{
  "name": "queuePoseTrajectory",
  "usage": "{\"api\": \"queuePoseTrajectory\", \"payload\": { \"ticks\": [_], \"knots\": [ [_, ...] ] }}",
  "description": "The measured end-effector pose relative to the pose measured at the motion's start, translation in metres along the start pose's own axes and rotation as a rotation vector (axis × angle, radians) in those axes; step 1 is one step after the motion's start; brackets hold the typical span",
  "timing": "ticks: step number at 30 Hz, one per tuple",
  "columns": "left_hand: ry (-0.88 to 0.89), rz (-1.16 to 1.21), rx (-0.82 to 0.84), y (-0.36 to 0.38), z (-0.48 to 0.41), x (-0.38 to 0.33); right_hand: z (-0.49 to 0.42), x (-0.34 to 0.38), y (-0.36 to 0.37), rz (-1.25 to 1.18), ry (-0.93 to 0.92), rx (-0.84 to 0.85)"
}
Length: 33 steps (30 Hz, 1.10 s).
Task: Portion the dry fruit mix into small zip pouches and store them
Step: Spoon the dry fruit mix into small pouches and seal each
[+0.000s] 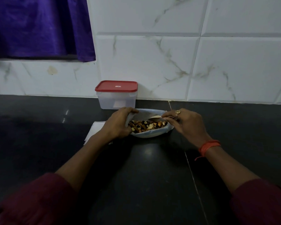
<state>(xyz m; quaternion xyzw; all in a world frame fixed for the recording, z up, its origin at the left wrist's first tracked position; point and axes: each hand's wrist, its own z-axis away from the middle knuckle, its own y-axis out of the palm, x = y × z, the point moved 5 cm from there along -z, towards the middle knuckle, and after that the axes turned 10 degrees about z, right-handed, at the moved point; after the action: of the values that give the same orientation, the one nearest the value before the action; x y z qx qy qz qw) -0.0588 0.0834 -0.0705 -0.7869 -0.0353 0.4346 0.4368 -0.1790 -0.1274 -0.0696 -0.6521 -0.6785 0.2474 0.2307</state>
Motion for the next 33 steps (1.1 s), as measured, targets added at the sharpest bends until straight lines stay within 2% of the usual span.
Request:
{"api": "queuePoseTrajectory", "payload": {
  "ticks": [6, 9, 14, 17, 21, 25, 27, 30, 33],
  "knots": [
    [0.017, 0.017, 0.004, 0.001, 0.003, -0.001, 0.002, -0.017, 0.011, -0.136, 0.293, 0.127],
    [0.015, 0.013, 0.011, 0.001, 0.003, -0.001, 0.001, -0.014, 0.020, -0.127, 0.271, 0.202],
    [0.023, 0.027, -0.004, 0.001, 0.002, 0.001, 0.001, -0.017, 0.023, -0.203, 0.311, 0.198],
    [0.064, 0.033, 0.006, 0.002, 0.001, 0.001, 0.002, -0.010, 0.030, -0.195, 0.251, 0.218],
    [0.065, 0.098, -0.106, -0.020, 0.002, -0.004, -0.004, 0.001, 0.022, -0.150, 0.199, 0.108],
    [-0.042, -0.050, -0.256, -0.062, 0.007, 0.008, -0.008, 0.014, 0.013, -0.147, 0.198, -0.014],
    [-0.149, -0.149, -0.206, -0.076, 0.010, 0.020, -0.011, 0.029, 0.010, -0.162, 0.144, -0.029],
    [-0.286, -0.283, -0.019, -0.080, 0.013, 0.035, -0.015, 0.053, 0.011, -0.195, 0.062, 0.006],
    [-0.354, -0.302, 0.123, -0.077, 0.018, 0.042, -0.017, 0.070, 0.015, -0.225, 0.037, 0.059]
  ]
}}
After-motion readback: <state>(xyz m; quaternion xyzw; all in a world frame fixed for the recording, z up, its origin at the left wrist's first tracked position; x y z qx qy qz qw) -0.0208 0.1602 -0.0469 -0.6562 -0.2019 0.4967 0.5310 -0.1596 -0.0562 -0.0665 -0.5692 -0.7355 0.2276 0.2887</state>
